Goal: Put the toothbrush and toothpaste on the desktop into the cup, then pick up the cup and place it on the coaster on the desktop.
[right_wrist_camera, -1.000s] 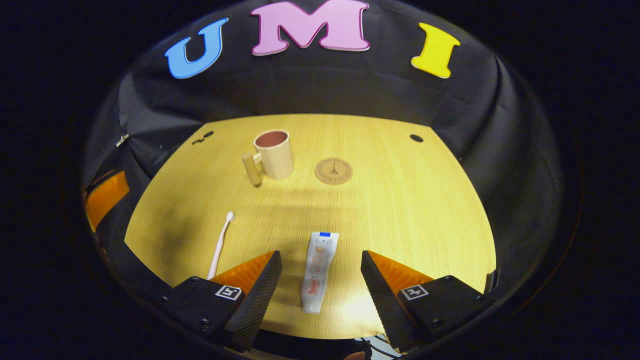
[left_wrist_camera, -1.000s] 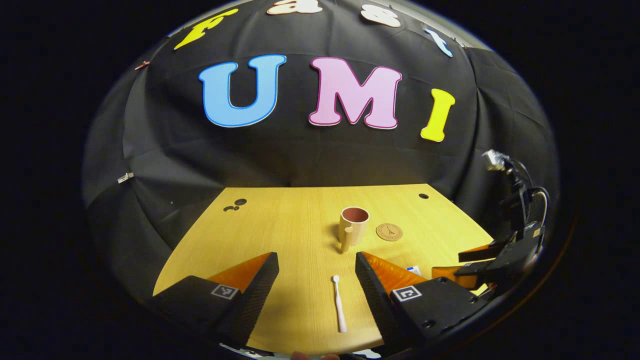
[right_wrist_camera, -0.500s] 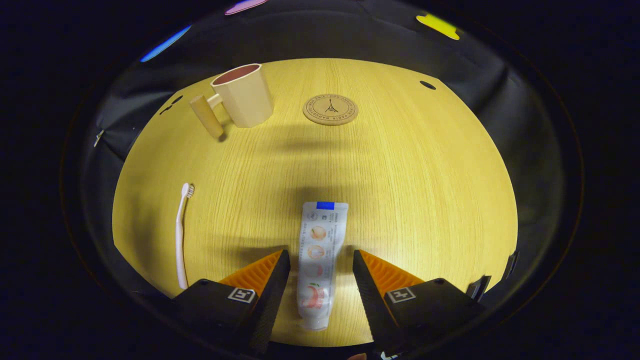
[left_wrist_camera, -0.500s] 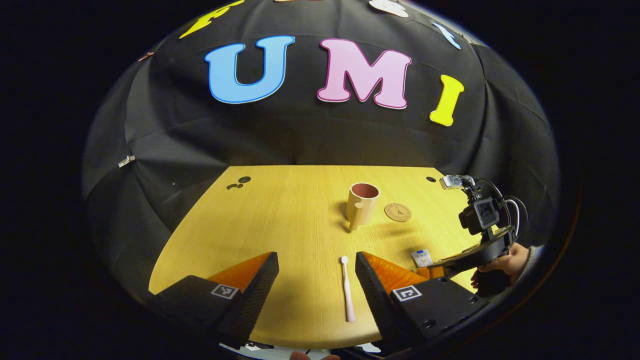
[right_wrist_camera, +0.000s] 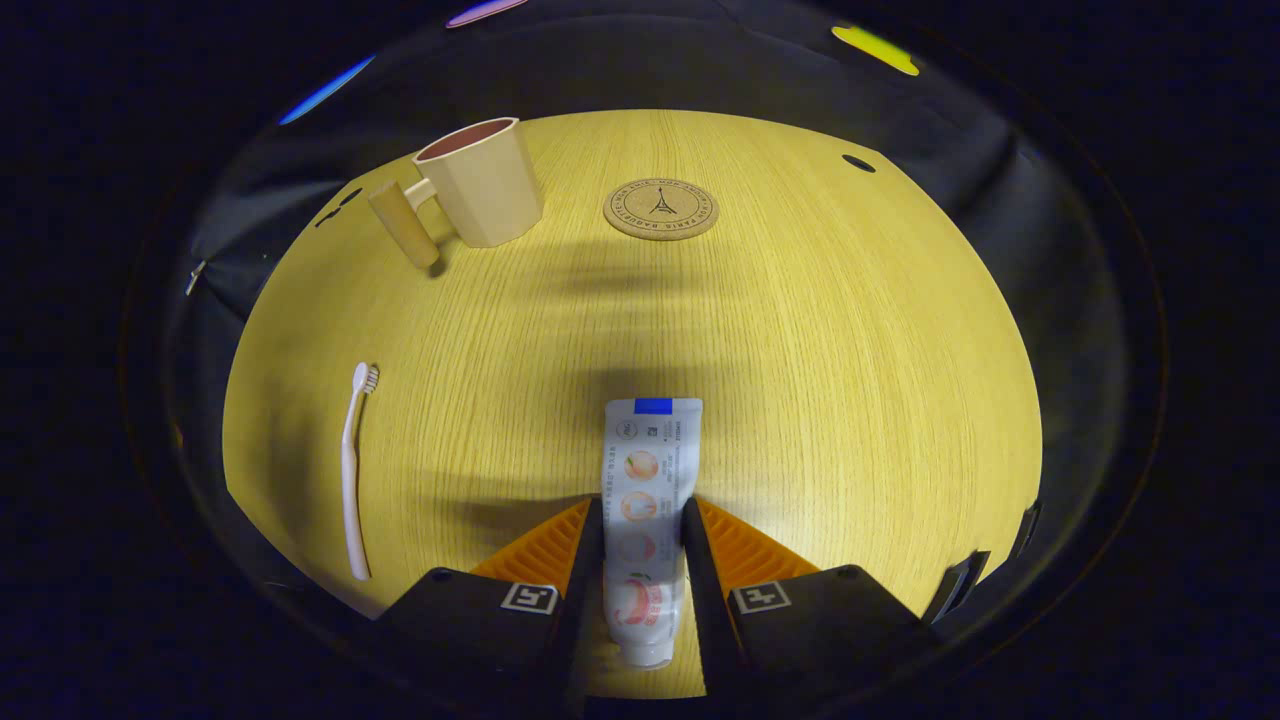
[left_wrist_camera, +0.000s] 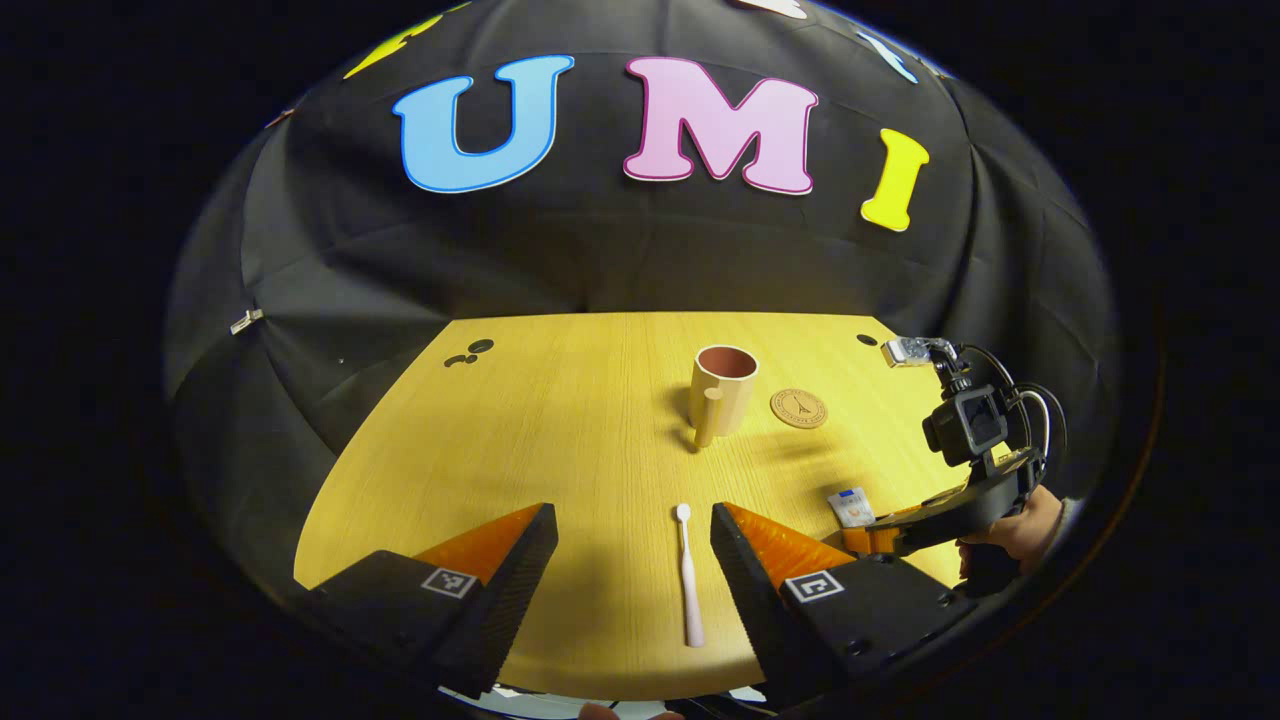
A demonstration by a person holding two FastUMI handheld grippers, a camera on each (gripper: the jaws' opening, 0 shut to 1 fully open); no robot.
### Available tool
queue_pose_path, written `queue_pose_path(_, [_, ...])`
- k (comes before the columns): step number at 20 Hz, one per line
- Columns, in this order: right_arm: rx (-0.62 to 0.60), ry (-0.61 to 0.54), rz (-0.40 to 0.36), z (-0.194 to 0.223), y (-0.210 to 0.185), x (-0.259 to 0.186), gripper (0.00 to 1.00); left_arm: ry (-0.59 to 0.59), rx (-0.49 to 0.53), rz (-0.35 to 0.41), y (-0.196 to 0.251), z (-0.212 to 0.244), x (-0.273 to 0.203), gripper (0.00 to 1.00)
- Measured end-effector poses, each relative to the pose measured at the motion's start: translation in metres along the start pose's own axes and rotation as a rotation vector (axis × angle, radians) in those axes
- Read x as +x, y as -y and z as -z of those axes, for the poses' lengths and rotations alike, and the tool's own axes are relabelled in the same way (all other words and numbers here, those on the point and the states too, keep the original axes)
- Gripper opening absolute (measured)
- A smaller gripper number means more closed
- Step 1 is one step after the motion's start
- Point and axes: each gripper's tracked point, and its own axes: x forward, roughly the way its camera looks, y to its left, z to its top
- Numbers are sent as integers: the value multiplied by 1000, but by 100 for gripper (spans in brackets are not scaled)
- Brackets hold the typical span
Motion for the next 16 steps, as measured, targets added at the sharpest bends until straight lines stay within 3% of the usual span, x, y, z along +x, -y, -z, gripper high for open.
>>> queue_pose_path(1, [-1, 0, -1, 0, 0, 0, 43, -7, 3, 0, 1, 2, 2, 96])
queue_pose_path(5, [2, 20, -17, -2, 1, -3, 40, -39, 4, 5, 9, 8, 11, 95])
queue_pose_path(6, [18, 22, -40, 0, 0, -4, 34, -48, 3, 7, 10, 10, 14, 94])
queue_pose_path(11, [41, 116, -130, -10, 7, -27, 34, -142, 0, 43, 25, 30, 38, 93])
queue_pose_path(12, [32, 140, -138, -13, 9, -34, 29, -161, 2, 46, 28, 35, 44, 92])
queue_pose_path(13, [26, 157, -149, -15, 11, -40, 34, -177, 6, 49, 30, 39, 50, 91])
queue_pose_path(16, [21, 189, -182, -21, 15, -58, 29, -233, 14, 57, 36, 57, 68, 88])
